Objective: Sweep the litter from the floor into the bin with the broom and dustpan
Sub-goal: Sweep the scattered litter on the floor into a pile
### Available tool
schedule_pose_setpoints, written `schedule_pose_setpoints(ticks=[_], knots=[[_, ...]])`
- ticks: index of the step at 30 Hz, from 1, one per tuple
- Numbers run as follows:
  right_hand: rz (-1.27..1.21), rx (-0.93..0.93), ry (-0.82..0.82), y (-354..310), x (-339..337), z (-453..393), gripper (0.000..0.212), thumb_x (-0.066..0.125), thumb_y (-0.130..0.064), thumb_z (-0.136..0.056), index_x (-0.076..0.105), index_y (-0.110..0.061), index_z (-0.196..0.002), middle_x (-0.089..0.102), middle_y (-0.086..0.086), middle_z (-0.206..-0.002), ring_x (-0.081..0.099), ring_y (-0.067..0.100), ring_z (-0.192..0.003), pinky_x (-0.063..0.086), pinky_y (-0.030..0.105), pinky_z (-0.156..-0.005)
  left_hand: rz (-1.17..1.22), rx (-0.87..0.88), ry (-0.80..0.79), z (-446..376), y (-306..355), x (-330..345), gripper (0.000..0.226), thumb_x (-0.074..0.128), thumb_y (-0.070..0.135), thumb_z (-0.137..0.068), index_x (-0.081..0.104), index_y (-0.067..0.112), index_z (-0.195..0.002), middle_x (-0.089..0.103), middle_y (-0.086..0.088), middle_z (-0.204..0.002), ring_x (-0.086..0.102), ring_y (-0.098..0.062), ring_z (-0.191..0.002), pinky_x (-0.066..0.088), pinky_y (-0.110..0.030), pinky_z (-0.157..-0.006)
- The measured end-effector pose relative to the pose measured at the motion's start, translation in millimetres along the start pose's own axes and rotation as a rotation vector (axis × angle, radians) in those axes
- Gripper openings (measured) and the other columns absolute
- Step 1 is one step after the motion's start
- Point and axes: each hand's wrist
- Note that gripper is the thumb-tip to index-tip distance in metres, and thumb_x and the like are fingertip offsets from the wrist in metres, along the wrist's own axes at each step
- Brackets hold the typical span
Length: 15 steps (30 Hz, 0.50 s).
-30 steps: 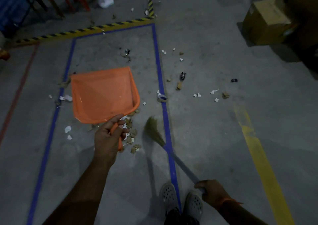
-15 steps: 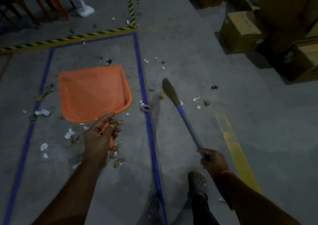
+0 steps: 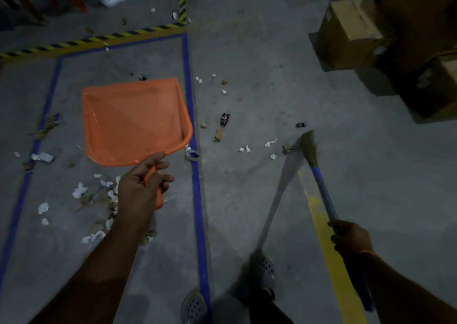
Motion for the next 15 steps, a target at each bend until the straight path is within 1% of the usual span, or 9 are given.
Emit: schedule_pose_setpoints(ticks=[1,2,4,7,10,13,15], knots=[[0.036,0.007,-0.041,2.5,8.9,1.5,0.041,0.076,-0.002,-0.075,0.073,-0.021,-0.111,0.073,0.007,-0.082,0.067,0.008,-0.046,0.058,0.026,-0.057,0.007,-0.002,0.007,-1.7,0.0,1.7,0.035,0.051,-0.009,-0.098,0.063,0.006,-0.127,0.069,-0.007,-0.105,0.069,-0.012,-0.07,0.052,-0.017,-0.06],[0.078,0.008,-0.085,3.8,20.1,3.9,0.041,0.076,-0.003,-0.073,0.073,-0.023,-0.109,0.074,0.006,-0.082,0.067,0.01,-0.048,0.06,0.03,-0.062,0.013,-0.006,0.013,-3.3,-0.4,1.5,0.035,0.051,-0.008,-0.097,0.063,0.006,-0.127,0.069,-0.006,-0.104,0.069,-0.011,-0.069,0.052,-0.017,-0.06],[0.154,-0.033,-0.153,-1.1,45.7,9.9,0.043,0.075,-0.005,-0.07,0.074,-0.025,-0.108,0.074,0.004,-0.085,0.071,0.014,-0.059,0.06,0.031,-0.068,0.016,-0.018,0.028,-5.8,-2.7,-3.6,0.034,0.052,-0.008,-0.097,0.063,0.005,-0.127,0.069,-0.005,-0.102,0.067,-0.009,-0.066,0.052,-0.017,-0.06],[0.261,-0.149,-0.177,-27.2,85.1,17.6,0.045,0.073,-0.008,-0.066,0.076,-0.028,-0.107,0.076,0.003,-0.097,0.073,0.025,-0.085,0.056,0.031,-0.079,0.01,-0.03,0.055,-9.7,-6.1,-19.9,0.035,0.052,-0.009,-0.097,0.063,0.004,-0.127,0.069,-0.005,-0.101,0.065,-0.009,-0.065,0.053,-0.018,-0.061],[0.277,-0.279,-0.211,-69.0,125.3,23.9,0.044,0.068,-0.012,-0.064,0.077,-0.03,-0.103,0.077,0.002,-0.102,0.072,0.025,-0.092,0.054,0.028,-0.084,-0.019,-0.021,0.075,-15.6,-6.4,-44.2,0.035,0.051,-0.009,-0.097,0.064,0.007,-0.126,0.071,-0.002,-0.1,0.066,-0.009,-0.067,0.054,-0.017,-0.062],[0.349,-0.393,-0.324,-123.9,160.2,36.4,0.044,0.065,-0.013,-0.072,0.074,-0.028,-0.112,0.072,-0.002,-0.115,0.068,0.022,-0.106,0.047,0.022,-0.095,-0.008,-0.022,0.108,-19.3,-4.8,-71.5,0.035,0.053,-0.007,-0.097,0.066,0.01,-0.125,0.072,-0.003,-0.101,0.067,-0.009,-0.069,0.053,-0.017,-0.061],[0.386,-0.441,-0.379,-159.1,180.9,49.4,0.043,0.064,-0.014,-0.077,0.07,-0.028,-0.118,0.068,-0.002,-0.122,0.065,0.019,-0.112,0.044,0.02,-0.098,0.018,-0.025,0.127,-21.7,-3.2,-84.6,0.034,0.053,-0.008,-0.096,0.066,0.008,-0.123,0.07,-0.005,-0.1,0.065,-0.009,-0.068,0.052,-0.017,-0.061]])
Point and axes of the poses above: each hand's wrist, its own z-axis away from the middle knuckle, its own x-axis out of the palm, y = z × x
